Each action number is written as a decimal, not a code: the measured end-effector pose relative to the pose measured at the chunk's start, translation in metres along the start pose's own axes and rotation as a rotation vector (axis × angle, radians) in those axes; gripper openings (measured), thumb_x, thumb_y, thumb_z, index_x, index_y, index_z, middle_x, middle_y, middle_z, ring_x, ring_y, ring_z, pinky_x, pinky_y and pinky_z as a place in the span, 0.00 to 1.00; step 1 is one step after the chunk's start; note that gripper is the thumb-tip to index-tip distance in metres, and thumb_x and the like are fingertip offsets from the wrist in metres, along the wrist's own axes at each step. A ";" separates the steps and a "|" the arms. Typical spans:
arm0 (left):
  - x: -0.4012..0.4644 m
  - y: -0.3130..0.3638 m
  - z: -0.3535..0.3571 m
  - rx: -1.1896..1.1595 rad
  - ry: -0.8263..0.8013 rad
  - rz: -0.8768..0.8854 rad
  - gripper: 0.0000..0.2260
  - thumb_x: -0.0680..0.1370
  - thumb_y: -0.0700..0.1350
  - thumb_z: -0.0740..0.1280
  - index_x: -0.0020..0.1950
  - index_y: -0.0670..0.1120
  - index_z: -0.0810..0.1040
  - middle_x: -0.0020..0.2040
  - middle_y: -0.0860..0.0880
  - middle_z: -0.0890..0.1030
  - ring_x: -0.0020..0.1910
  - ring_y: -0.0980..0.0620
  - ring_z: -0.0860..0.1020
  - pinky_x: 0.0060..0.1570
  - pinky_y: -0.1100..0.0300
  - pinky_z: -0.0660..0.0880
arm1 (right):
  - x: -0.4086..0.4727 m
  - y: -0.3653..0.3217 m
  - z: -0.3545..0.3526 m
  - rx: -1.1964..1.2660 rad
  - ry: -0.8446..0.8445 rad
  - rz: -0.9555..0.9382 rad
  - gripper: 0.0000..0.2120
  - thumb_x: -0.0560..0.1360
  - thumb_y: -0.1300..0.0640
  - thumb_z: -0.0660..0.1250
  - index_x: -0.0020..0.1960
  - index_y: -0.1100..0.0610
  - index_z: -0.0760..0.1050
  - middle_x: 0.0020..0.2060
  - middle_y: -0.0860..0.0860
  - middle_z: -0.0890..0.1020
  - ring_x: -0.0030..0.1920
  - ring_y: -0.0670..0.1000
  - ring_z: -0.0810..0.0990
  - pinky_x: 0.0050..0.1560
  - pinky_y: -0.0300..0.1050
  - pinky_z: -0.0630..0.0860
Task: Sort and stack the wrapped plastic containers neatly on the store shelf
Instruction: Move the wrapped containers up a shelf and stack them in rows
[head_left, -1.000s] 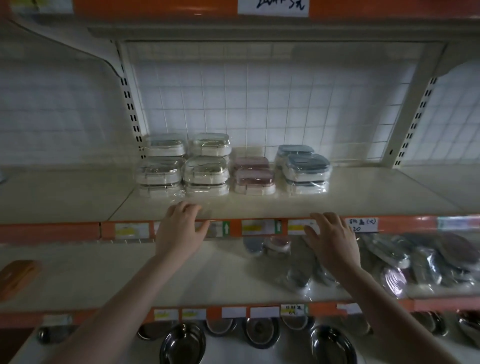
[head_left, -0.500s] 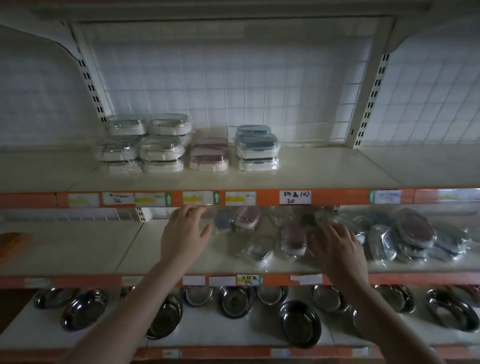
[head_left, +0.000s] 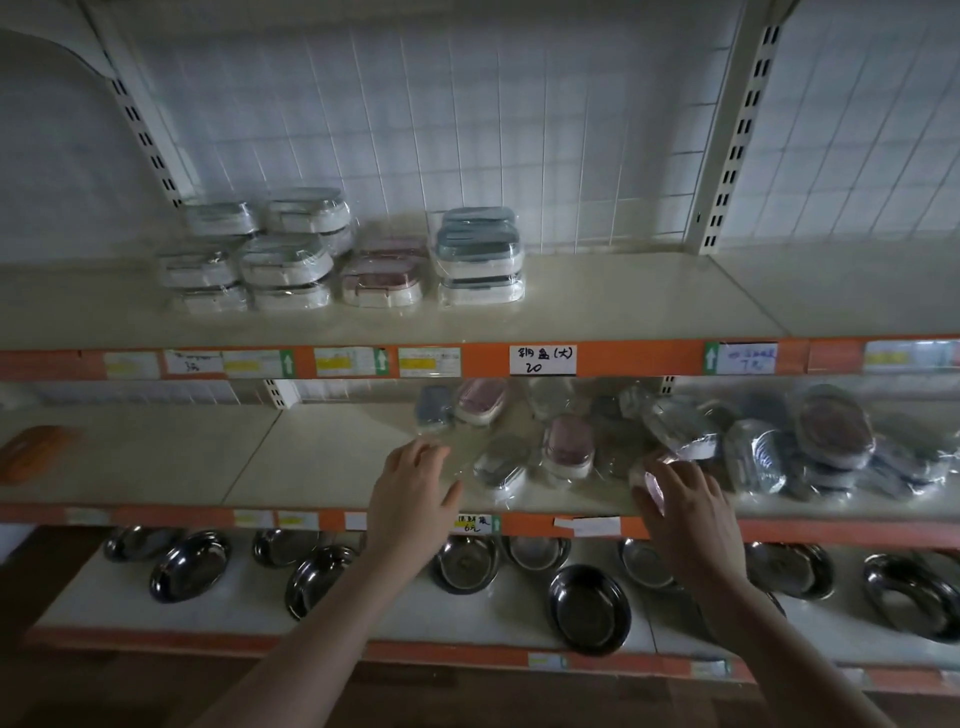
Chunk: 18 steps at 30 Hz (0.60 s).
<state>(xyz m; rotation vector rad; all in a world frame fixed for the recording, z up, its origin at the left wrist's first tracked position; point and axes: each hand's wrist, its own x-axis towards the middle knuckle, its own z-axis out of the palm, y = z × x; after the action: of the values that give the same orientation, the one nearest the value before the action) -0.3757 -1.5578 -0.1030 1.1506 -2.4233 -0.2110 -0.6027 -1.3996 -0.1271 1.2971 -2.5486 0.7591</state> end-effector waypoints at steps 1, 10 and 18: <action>0.003 -0.001 0.006 -0.003 -0.002 0.006 0.19 0.76 0.47 0.68 0.64 0.41 0.75 0.62 0.45 0.75 0.64 0.44 0.71 0.60 0.53 0.71 | 0.002 0.001 0.004 -0.011 0.001 -0.001 0.10 0.68 0.60 0.73 0.49 0.59 0.78 0.44 0.61 0.80 0.44 0.65 0.78 0.43 0.55 0.75; 0.046 -0.023 0.062 -0.041 -0.076 0.051 0.18 0.75 0.47 0.70 0.62 0.40 0.76 0.58 0.44 0.77 0.59 0.43 0.74 0.54 0.54 0.74 | 0.020 0.014 0.051 -0.093 -0.080 0.052 0.12 0.66 0.60 0.75 0.48 0.59 0.78 0.40 0.60 0.79 0.41 0.63 0.78 0.40 0.54 0.75; 0.067 -0.037 0.122 -0.030 -0.148 0.033 0.19 0.74 0.48 0.70 0.62 0.40 0.75 0.58 0.43 0.76 0.59 0.42 0.74 0.51 0.52 0.74 | 0.028 0.033 0.105 -0.063 -0.168 0.124 0.16 0.71 0.56 0.71 0.57 0.59 0.76 0.48 0.59 0.78 0.47 0.62 0.77 0.43 0.51 0.72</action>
<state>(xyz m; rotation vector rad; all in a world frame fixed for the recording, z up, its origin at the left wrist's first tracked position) -0.4427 -1.6395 -0.2013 1.1167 -2.5561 -0.3313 -0.6389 -1.4579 -0.2177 1.2417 -2.7832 0.6098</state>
